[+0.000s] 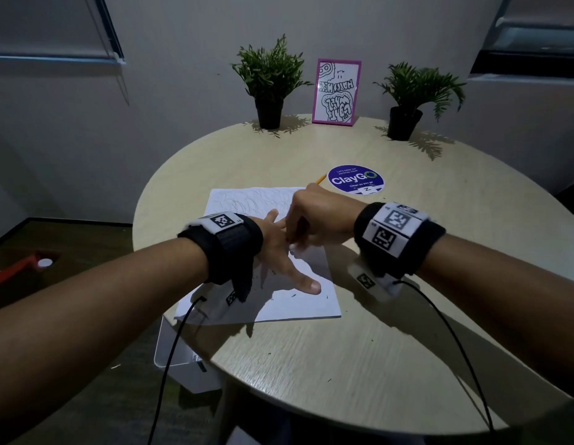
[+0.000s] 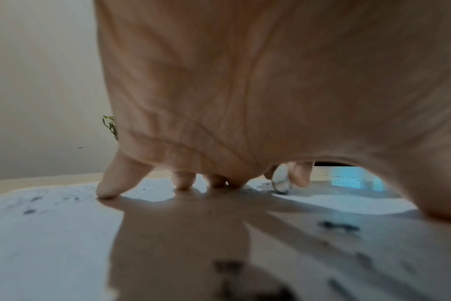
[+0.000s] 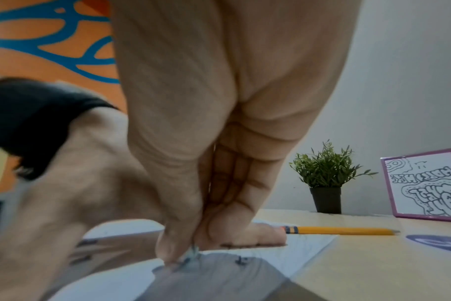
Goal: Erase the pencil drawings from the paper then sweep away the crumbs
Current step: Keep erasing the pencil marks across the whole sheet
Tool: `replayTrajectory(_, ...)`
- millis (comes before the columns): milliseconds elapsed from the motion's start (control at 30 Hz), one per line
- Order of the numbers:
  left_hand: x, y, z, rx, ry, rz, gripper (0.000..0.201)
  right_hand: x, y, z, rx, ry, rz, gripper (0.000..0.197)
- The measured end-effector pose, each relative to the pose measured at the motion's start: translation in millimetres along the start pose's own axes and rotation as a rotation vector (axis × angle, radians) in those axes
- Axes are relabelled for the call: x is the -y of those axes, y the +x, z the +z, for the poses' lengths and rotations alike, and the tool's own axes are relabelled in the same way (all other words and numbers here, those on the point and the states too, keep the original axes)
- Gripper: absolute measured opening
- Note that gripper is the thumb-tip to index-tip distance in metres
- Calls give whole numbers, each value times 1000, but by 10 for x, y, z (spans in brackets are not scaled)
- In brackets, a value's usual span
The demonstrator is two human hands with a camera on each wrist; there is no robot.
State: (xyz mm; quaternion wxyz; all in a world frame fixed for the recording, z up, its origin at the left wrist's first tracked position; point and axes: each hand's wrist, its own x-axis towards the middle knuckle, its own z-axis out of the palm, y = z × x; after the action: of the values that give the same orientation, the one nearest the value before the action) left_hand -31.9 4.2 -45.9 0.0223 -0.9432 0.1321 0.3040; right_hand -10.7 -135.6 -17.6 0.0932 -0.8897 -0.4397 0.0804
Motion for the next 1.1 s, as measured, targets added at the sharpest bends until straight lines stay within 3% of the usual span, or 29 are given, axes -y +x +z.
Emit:
replayTrajectory(233, 17, -9, -8, -12, 1, -5, 142, 2, -319, 70, 149, 44, -76, 11)
replayTrajectory(300, 42, -53, -50, -5, 15, 19, 136, 7, -298, 75, 166, 50, -73, 11)
replayTrajectory(433, 184, -282, -151, -67, -8, 145, 92, 69, -289, 65, 167, 52, -36, 8)
replayTrajectory(467, 229, -303, -139, -77, -14, 156, 89, 71, -292, 57, 173, 51, -19, 8)
replayTrajectory(533, 291, -298, -102, -72, -21, 154, 89, 70, -253, 40, 138, 31, -5, 7)
replayTrajectory(600, 313, -261, -91, -55, -36, 145, 87, 60, -161, 36, 13, 17, 7, 3)
replayTrajectory(700, 298, -254, -111, -28, -13, 111, 86, 47, -76, 71, -38, 1, 24, 12)
replayTrajectory(800, 302, -220, -88, -18, 17, 121, 92, 63, -199, 100, 30, -32, -17, 13)
replayTrajectory(967, 229, -273, -80, -74, -37, 96, 98, 184, -314, -19, 273, -39, -51, 9)
replayTrajectory(1100, 285, -286, -110, -31, -50, 52, 86, 183, -20, -73, 52, -80, -23, 13)
